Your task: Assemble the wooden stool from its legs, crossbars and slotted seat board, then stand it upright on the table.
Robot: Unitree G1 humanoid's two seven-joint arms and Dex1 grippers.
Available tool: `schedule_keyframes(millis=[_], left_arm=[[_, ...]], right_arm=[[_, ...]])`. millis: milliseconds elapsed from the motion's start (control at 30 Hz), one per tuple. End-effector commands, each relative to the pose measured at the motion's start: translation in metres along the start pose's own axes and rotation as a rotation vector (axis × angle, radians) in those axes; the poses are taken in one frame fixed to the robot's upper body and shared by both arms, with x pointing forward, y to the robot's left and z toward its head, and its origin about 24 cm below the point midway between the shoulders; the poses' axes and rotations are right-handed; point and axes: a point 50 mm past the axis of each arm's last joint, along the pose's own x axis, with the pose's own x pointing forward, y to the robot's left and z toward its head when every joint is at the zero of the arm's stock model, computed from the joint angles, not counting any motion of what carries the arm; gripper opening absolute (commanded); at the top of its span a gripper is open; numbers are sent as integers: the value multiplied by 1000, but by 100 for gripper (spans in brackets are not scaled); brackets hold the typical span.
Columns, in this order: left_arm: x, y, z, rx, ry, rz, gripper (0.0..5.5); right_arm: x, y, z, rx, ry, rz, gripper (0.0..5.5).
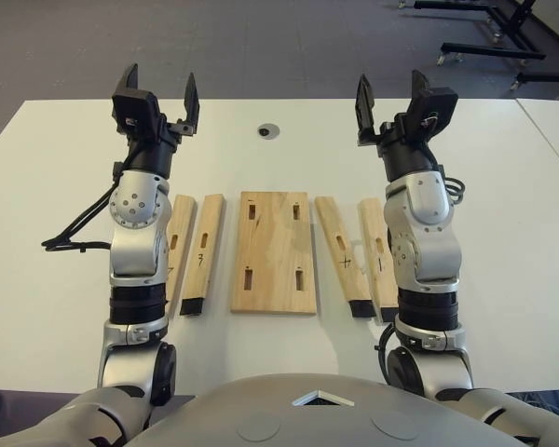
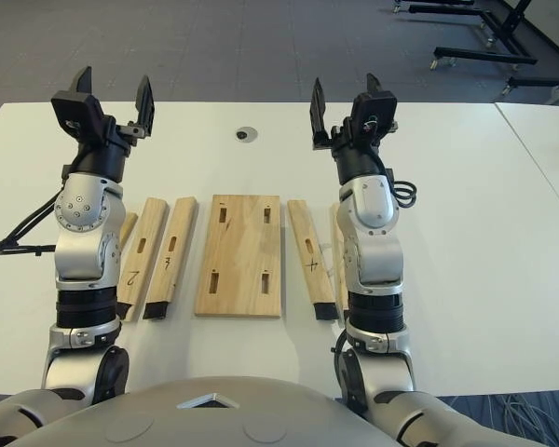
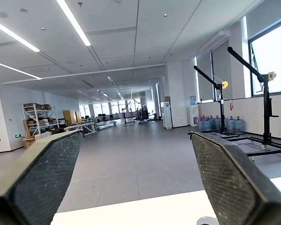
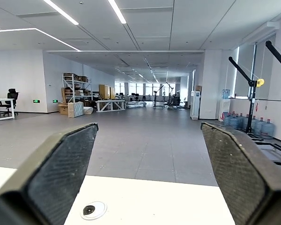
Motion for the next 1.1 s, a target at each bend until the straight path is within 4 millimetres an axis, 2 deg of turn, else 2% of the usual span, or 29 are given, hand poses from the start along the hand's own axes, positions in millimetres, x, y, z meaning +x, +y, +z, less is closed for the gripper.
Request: schedule_keyframes(millis=[33, 133, 267, 300, 433, 500, 600, 700, 867, 1100], left_arm=[[0, 0, 3, 14, -11, 10, 417], [-4, 0, 2, 27, -3, 15, 417], [-13, 9, 6, 29, -6, 111, 417], [-15, 11, 6, 28, -2, 126, 417], [-23, 15, 6, 27, 35, 149, 417], [-30, 11, 9, 57, 33, 114, 417], [-46, 15, 14, 67, 49, 157, 417], [-56, 15, 16, 65, 65, 182, 417], [-63, 17, 21, 72, 71, 215, 417], [-69, 15, 27, 62, 78, 208, 417]], right_arm=[[0, -3, 5, -14, -7, 20, 406], [0, -4, -3, 23, 25, 3, 406], [12, 4, -8, 68, 59, 76, 406], [13, 1, -8, 71, 66, 87, 406], [2, -29, 6, 131, 65, 81, 406], [-13, -43, 3, 109, 118, 112, 406], [-40, -65, -8, 37, 272, 145, 406], [-82, -89, -22, 18, 425, 60, 406], [-130, -86, -33, -1, 588, 60, 406], [-164, -93, -38, -45, 753, 44, 406]])
